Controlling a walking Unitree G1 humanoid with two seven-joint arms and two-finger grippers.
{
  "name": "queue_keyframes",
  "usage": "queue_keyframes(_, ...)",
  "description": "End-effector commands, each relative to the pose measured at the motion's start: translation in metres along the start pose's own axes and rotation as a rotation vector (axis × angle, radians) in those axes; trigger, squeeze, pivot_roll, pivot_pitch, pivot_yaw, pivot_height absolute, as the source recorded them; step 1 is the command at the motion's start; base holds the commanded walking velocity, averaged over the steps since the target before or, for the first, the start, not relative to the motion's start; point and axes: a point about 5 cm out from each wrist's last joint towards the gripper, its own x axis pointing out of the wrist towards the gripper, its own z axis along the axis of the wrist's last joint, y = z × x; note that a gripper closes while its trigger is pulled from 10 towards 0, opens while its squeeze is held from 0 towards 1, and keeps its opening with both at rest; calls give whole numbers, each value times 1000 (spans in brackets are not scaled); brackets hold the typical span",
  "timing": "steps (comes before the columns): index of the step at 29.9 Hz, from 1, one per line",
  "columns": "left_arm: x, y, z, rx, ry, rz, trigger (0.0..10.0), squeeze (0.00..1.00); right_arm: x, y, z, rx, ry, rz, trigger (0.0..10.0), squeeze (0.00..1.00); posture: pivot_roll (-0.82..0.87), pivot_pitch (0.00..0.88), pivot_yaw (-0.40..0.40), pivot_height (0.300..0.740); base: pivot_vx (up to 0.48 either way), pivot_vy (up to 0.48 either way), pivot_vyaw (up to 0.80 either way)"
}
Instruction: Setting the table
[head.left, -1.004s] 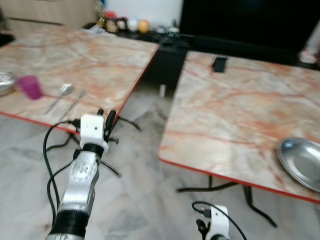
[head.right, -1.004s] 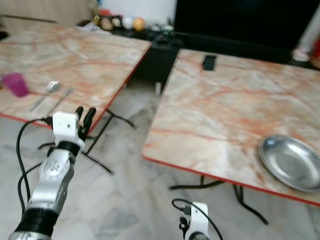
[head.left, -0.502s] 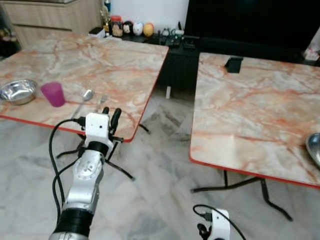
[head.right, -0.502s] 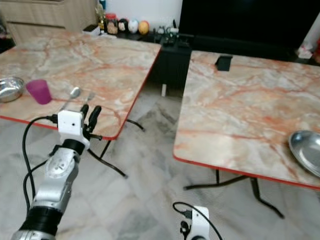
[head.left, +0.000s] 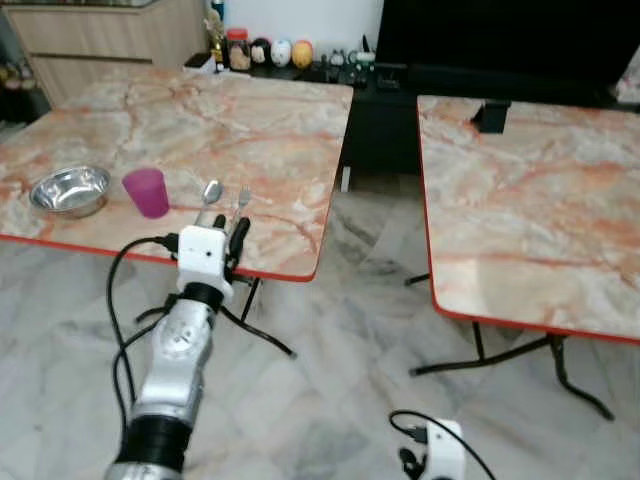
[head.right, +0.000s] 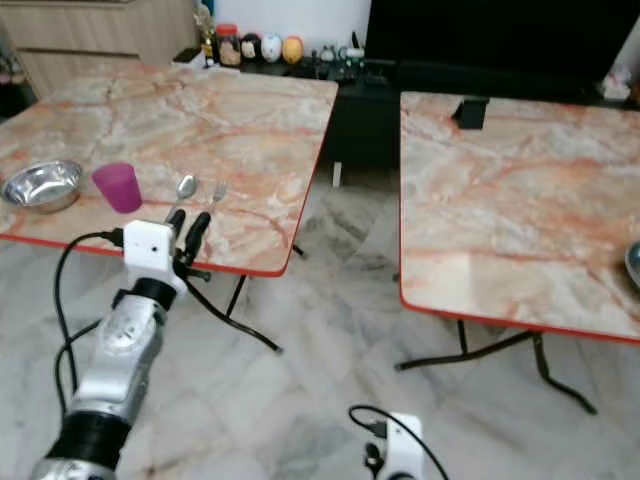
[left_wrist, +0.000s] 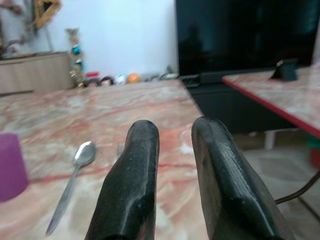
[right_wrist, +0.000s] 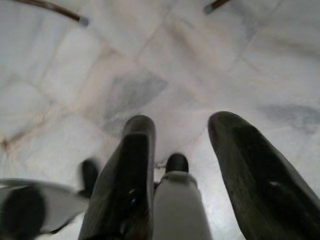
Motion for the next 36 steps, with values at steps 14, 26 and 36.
queue_keyframes(14,-3,10,-2,8,14,34,10000,0,1,2,5,6,-14,-2,10000,0,115,0,-51,740,0,342,0)
queue_keyframes(26,-3,12,-1,14,14,37,10000,0,2,2,6,13,-10,-1,10000,0,116,0,-53,740,0,344,0)
queue_keyframes(36,-4,12,-1,16,14,37,10000,0,2,2,5,7,-5,1,10000,0,117,0,-53,740,0,345,-309)
